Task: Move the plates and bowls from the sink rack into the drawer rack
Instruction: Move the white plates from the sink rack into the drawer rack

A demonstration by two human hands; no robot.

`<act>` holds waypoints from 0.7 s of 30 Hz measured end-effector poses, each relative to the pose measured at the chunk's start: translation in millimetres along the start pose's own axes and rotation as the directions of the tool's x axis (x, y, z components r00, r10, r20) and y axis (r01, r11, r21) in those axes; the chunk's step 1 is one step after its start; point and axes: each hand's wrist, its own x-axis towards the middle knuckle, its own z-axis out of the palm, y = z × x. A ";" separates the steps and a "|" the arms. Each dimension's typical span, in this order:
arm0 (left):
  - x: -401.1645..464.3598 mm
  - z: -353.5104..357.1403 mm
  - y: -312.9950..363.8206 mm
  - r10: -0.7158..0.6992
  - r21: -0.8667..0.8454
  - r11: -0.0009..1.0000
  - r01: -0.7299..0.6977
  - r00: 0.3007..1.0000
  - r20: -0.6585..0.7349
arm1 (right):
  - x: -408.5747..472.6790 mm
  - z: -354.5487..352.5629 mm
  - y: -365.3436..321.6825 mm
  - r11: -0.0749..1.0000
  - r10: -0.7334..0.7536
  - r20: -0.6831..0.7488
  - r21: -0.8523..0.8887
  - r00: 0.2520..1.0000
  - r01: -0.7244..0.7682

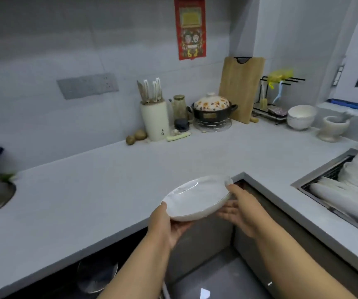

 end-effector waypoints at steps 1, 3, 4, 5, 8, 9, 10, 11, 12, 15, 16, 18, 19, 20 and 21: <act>-4.8 -46.5 18.3 0.048 -0.060 0.997 -0.052 0.997 -0.056 | -7.7 46.9 11.8 0.997 0.069 0.129 0.037 0.989 -0.074; -10.6 -98.8 30.6 0.046 -0.106 0.993 -0.059 0.992 -0.115 | -18.2 95.7 28.5 0.995 0.103 0.178 -0.027 0.979 -0.099; -13.7 -111.9 28.9 0.019 -0.106 0.994 -0.032 0.993 -0.120 | -18.5 101.4 35.2 0.997 0.062 0.165 -0.049 0.984 -0.055; -19.0 -131.6 28.6 0.009 -0.093 0.995 -0.026 0.985 -0.173 | -25.5 117.3 41.3 0.997 0.047 0.187 -0.075 0.981 -0.034; -26.6 -212.4 35.9 0.040 0.055 0.998 -0.025 0.958 -0.283 | -36.4 173.9 77.5 0.975 0.106 0.252 -0.218 0.962 -0.050; -29.8 -242.5 38.0 0.053 0.135 0.991 -0.007 0.939 -0.339 | -43.8 193.1 89.8 0.965 0.129 0.278 -0.256 0.952 -0.056; -36.2 -271.1 40.6 0.077 0.213 0.977 0.011 0.914 -0.399 | -51.2 212.3 102.3 0.956 0.148 0.301 -0.286 0.942 -0.059; -41.9 -300.3 42.5 0.106 0.278 0.960 0.026 0.887 -0.450 | -58.5 230.5 115.1 0.947 0.171 0.322 -0.315 0.931 -0.065; -48.9 -329.3 45.2 0.133 0.323 0.946 0.035 0.864 -0.486 | -65.6 247.4 128.1 0.935 0.195 0.342 -0.347 0.919 -0.070; -65.8 -411.7 52.6 0.273 0.498 0.865 0.057 0.781 -0.562 | -86.4 297.3 170.5 0.889 0.280 0.403 -0.451 0.871 -0.077; -73.1 -437.4 54.7 0.332 0.586 0.806 0.086 0.754 -0.567 | -92.5 313.6 187.0 0.866 0.312 0.422 -0.494 0.851 -0.073; -86.3 -486.4 57.3 0.425 0.716 0.681 0.153 0.713 -0.557 | -104.3 347.6 219.0 0.819 0.378 0.448 -0.570 0.810 -0.067; -91.7 -511.0 56.5 0.450 0.750 0.637 0.179 0.704 -0.550 | -110.4 365.0 235.0 0.800 0.406 0.453 -0.595 0.793 -0.070; -97.9 -532.1 56.1 0.456 0.767 0.608 0.206 0.700 -0.549 | -115.9 381.5 250.5 0.781 0.427 0.453 -0.621 0.782 -0.067; -102.7 -552.9 55.0 0.443 0.769 0.593 0.238 0.702 -0.558 | -121.2 397.2 265.2 0.761 0.446 0.456 -0.646 0.770 -0.059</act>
